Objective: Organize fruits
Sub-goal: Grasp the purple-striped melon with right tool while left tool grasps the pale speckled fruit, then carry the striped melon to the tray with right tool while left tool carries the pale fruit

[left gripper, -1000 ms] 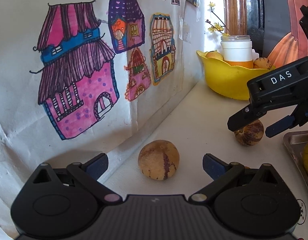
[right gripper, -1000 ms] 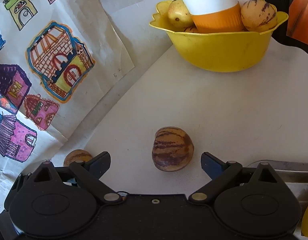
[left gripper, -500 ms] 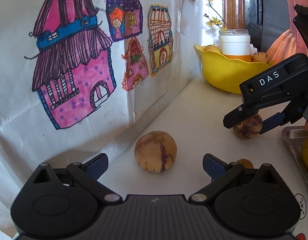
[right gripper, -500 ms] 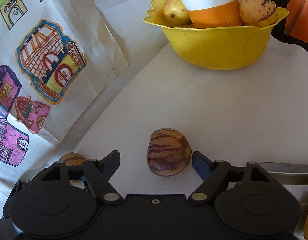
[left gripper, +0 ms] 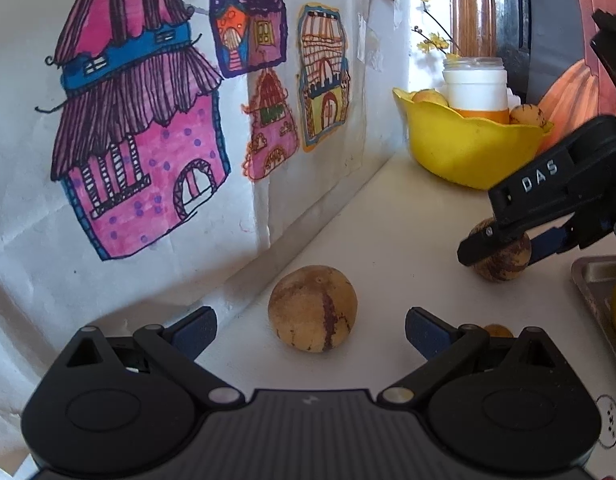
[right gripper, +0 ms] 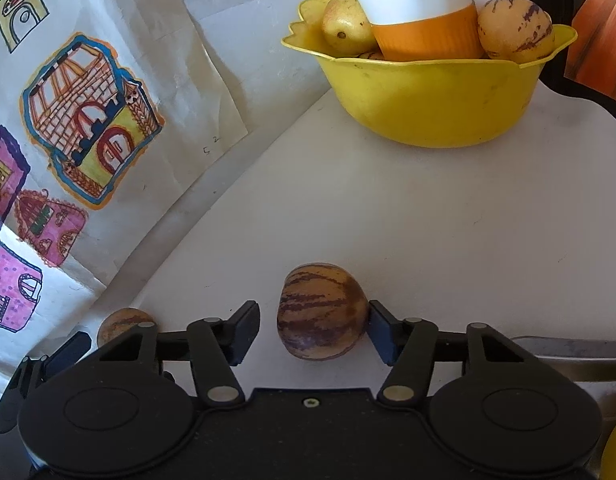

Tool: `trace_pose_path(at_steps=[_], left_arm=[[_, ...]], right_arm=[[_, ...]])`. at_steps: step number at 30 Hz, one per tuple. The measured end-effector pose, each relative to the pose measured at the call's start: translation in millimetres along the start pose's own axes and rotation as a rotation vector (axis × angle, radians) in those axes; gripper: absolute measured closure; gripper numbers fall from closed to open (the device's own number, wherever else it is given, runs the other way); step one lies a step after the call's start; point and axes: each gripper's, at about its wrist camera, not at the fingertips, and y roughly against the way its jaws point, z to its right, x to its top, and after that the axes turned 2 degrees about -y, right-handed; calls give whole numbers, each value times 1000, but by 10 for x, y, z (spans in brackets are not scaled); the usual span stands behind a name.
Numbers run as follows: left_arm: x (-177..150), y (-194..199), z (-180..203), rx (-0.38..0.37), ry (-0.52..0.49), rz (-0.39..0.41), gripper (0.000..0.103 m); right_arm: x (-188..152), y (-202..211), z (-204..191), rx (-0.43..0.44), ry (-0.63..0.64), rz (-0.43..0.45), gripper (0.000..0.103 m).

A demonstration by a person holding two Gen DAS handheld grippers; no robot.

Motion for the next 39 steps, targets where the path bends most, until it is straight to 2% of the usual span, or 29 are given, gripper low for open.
trace_pose_path(at_steps=[8,15,18,20,23,30,39], left_arm=[[32,-86,-49,-1,53,-23,21],[18,-85,-81,20,65,-14,33],[27,-90,-46,21,50,-16,41],[32,-97,-5,11,31,-23,50],[32,-85,60,26,-12,-26,52],[-25,8,24,-9,0,-34,53],[-201,311,67,-33,11,-40,54]], right_arm=[[11,-17,9,-12,21,23,54],[-7,-3,-7,-16,36,31,55],[-37,25,-12,-19,46,31,56],[-54,42,-13,-18,53,28,56],[-69,58,-16,-16,59,25,56],[-151,127,-25,-5,71,9,57],[-351,281,-11,39,55,-17,58]])
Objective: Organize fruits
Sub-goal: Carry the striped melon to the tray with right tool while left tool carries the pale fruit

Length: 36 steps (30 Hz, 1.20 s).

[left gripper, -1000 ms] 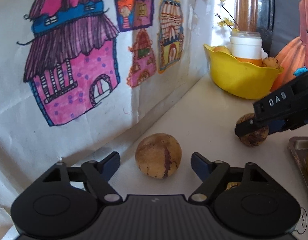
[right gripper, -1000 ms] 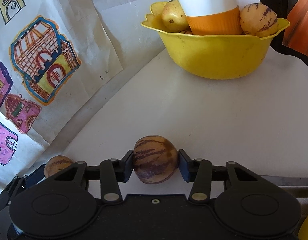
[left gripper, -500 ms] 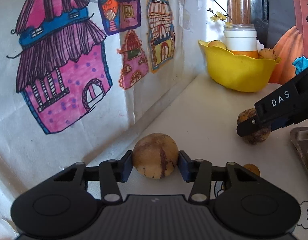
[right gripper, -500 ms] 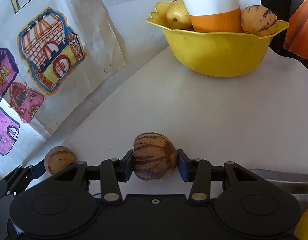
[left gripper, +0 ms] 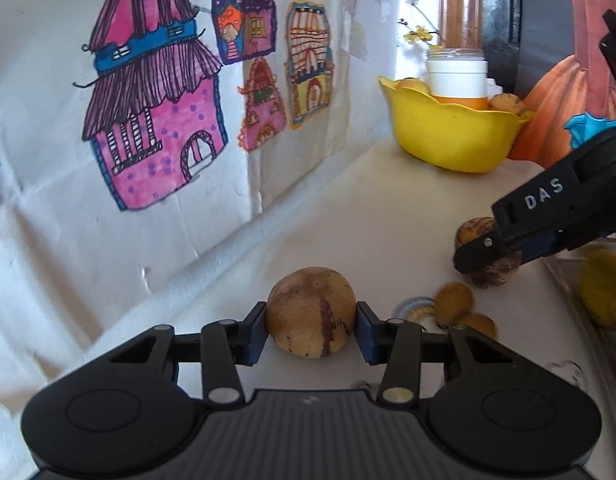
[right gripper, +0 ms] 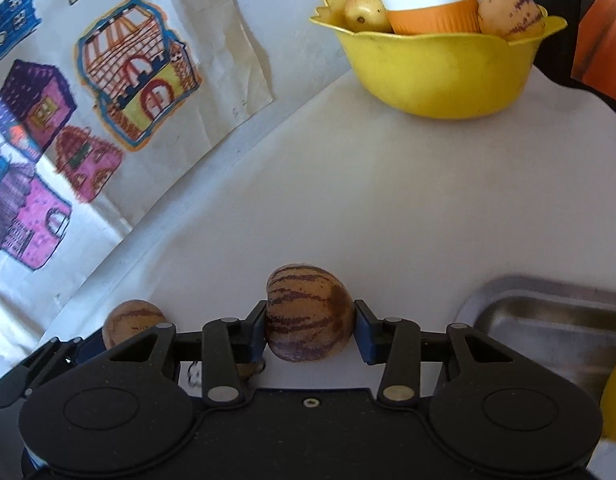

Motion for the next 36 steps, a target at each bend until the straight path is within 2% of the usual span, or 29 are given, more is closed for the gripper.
trace_pose_path(at_steps=[7,17,27,36], left_arm=[[-126,345,141,-54,6,19,54],[-197,996,487,-108,15,55,54],[-322,1608,1077,-202,-40,113,54],[-617,1809,1641,-309,-96,106,54]], right_arm=[[-205,341,37,55,-9,10,58],[-501,1160,272,109,-8,76,58],[-848,1896,600,93,2,133,58],[-1129,2224,872,41,11,142,58]])
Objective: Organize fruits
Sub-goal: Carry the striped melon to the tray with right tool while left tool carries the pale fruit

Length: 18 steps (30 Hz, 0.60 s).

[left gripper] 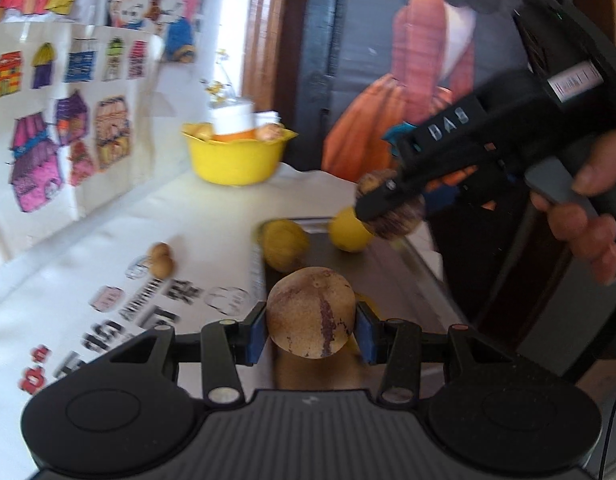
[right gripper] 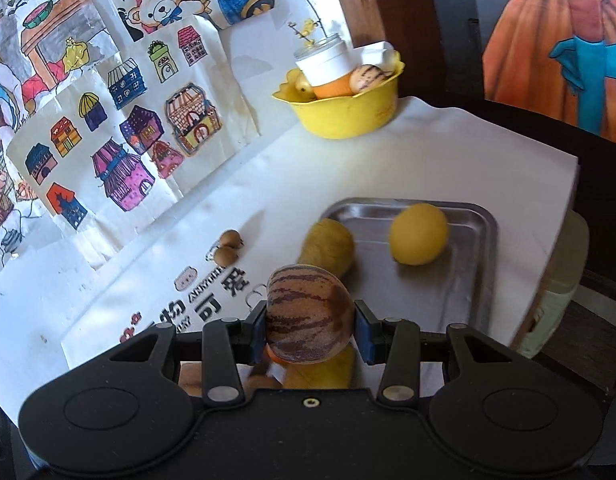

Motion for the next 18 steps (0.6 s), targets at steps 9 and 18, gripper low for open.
trace_pose_path(at_steps=[9,18], left_arm=[[-238,-57,391,-45,-41,-11,54],[-297,-148,497,-42,-86,-26,54]], right_arm=[[-250,9,221,-43,9,-34,58],[-415,-220,347,-58,2,-92,58]])
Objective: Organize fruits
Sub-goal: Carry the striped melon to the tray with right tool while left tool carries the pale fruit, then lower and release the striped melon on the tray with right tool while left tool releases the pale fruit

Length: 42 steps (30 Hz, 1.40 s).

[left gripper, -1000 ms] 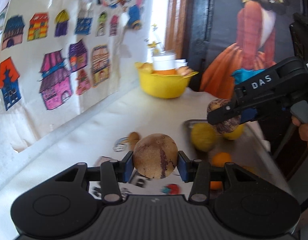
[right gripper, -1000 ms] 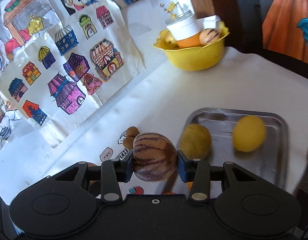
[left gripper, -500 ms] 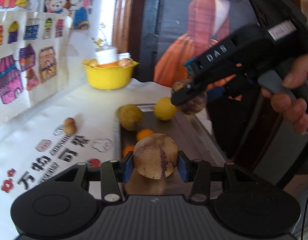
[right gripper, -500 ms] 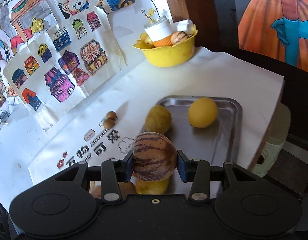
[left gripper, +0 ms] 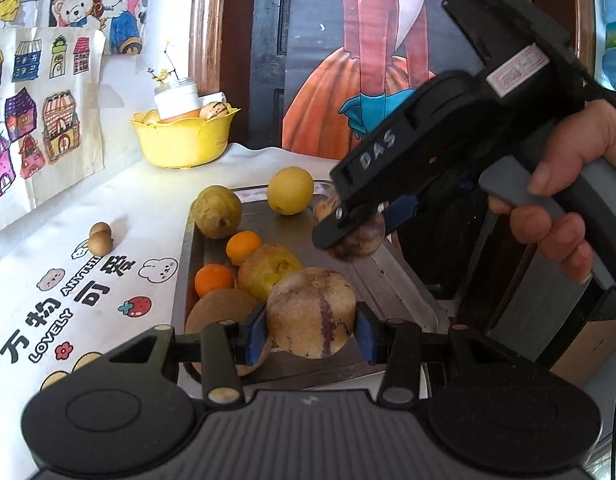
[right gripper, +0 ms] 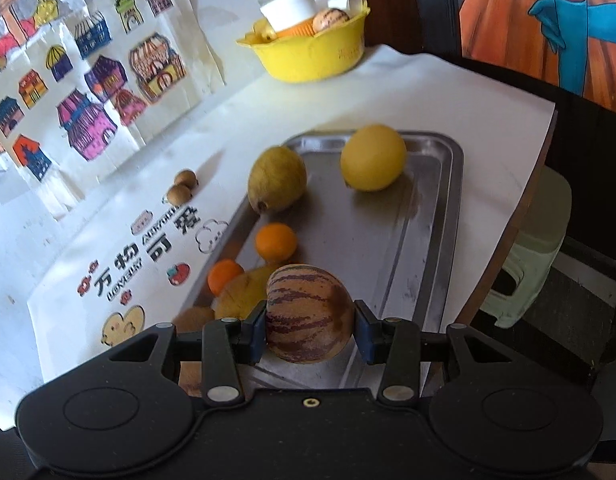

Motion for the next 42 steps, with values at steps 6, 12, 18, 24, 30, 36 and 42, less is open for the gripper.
trace_pose_path(at_steps=[6,12,18,24,30,36,42], left_arm=[[-1,-64,43,-6,-36,-20,54],[-36,-149,37,-16,-35,-52,54],[-51,-220,27,-17,-28,-70,54],[-63,-235,28,-32,-41,-64,54],[-69,-253,45,-30,-52,-71,53],[-49,-257,56,-28,-38,-81,52],[-36,-260,41,-26,-21,-88,51]], right_arm=[[2,-55,50,-8,-3,-5,58],[58,-154,143,-20,-20,-2,58],[64,-263,236,-29,-35,-19,58],[29,-294,304,-39,-42,-32,58],[36,-321,337,-45,-48,-33,58],[30,-330,324,-51,-38,-32,57],[19,-306,350,-47,-51,-33,55]])
